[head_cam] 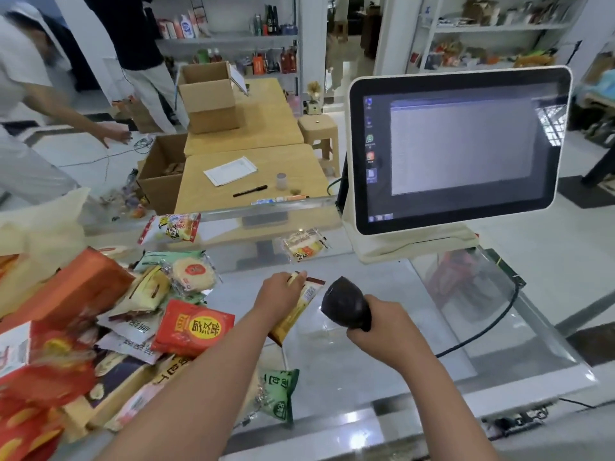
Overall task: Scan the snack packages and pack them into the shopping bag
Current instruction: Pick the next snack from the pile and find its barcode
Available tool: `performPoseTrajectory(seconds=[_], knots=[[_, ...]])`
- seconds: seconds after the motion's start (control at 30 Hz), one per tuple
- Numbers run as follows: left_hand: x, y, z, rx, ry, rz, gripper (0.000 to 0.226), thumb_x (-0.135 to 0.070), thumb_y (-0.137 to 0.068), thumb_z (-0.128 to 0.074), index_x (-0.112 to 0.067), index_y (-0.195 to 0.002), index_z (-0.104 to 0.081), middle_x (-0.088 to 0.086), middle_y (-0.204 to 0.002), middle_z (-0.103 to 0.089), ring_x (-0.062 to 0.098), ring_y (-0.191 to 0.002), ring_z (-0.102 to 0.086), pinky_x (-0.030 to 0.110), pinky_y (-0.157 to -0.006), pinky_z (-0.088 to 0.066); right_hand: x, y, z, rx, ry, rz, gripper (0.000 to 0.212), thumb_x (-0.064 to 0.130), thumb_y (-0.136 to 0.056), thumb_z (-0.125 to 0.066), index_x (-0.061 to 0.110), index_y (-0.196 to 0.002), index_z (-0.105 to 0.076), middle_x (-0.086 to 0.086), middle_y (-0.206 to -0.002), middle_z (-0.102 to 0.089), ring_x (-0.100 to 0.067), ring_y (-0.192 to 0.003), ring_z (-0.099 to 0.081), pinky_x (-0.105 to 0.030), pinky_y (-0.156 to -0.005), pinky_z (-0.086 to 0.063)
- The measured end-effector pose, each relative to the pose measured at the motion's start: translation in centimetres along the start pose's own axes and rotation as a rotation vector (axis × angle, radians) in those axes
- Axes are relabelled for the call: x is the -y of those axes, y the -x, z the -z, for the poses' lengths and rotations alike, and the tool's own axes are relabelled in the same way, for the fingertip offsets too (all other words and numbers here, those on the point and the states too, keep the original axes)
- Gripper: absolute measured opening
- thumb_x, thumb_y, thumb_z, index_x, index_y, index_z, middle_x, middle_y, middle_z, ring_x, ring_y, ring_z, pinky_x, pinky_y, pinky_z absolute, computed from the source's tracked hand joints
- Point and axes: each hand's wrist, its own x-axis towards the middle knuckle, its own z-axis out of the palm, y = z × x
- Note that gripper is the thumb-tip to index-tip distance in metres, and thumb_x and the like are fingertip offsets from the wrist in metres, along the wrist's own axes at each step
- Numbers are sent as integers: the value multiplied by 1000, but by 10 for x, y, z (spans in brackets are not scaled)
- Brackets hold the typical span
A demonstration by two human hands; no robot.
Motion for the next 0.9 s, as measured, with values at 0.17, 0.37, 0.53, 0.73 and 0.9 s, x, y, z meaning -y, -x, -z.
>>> performPoseTrajectory(seconds=[0.17, 0.37, 0.53, 0.73, 0.9], knots=[[4, -9, 4, 111, 76, 32, 59, -56, -95, -40, -3, -89, -65, 13, -88, -69, 28, -78, -68, 42, -80, -56, 8, 3, 10, -5, -153, 14, 12, 19, -72, -64, 21, -69, -53, 6, -60, -56, -5, -53, -49, -17, -51, -40], [3, -12, 5, 138, 40, 18, 49, -50, -99, -35, -13, -78, -59, 13, -89, -68, 27, -79, -69, 42, -84, -56, 8, -2, 6, -44, -176, -35, 14, 18, -69, -64, 17, -63, -52, 6, -52, -51, -5, -50, -45, -14, -45, -36], [-1, -12, 6, 146, 9, 1, 46, -44, -102, -31, -17, -72, -53, 12, -87, -66, 25, -80, -67, 36, -78, -53, 7, 0, 6, -35, -265, -62, 14, 14, -71, -64, 18, -64, -53, 8, -54, -50, -5, -48, -42, -13, -44, -34], [0, -12, 4, 131, -30, -15, 47, -44, -103, -30, -16, -75, -56, 12, -88, -66, 22, -78, -65, 33, -74, -52, 9, 4, 10, 4, -364, -82, 9, 11, -73, -65, 16, -69, -58, 6, -56, -54, -6, -47, -44, -19, -46, -38], [1, -13, 3, 125, -15, -7, 48, -45, -102, -29, -15, -76, -56, 13, -89, -67, 25, -80, -67, 35, -78, -54, 9, 6, 13, 8, -387, -92, 12, 11, -73, -65, 16, -67, -57, 9, -54, -52, -8, -49, -44, -21, -48, -40]])
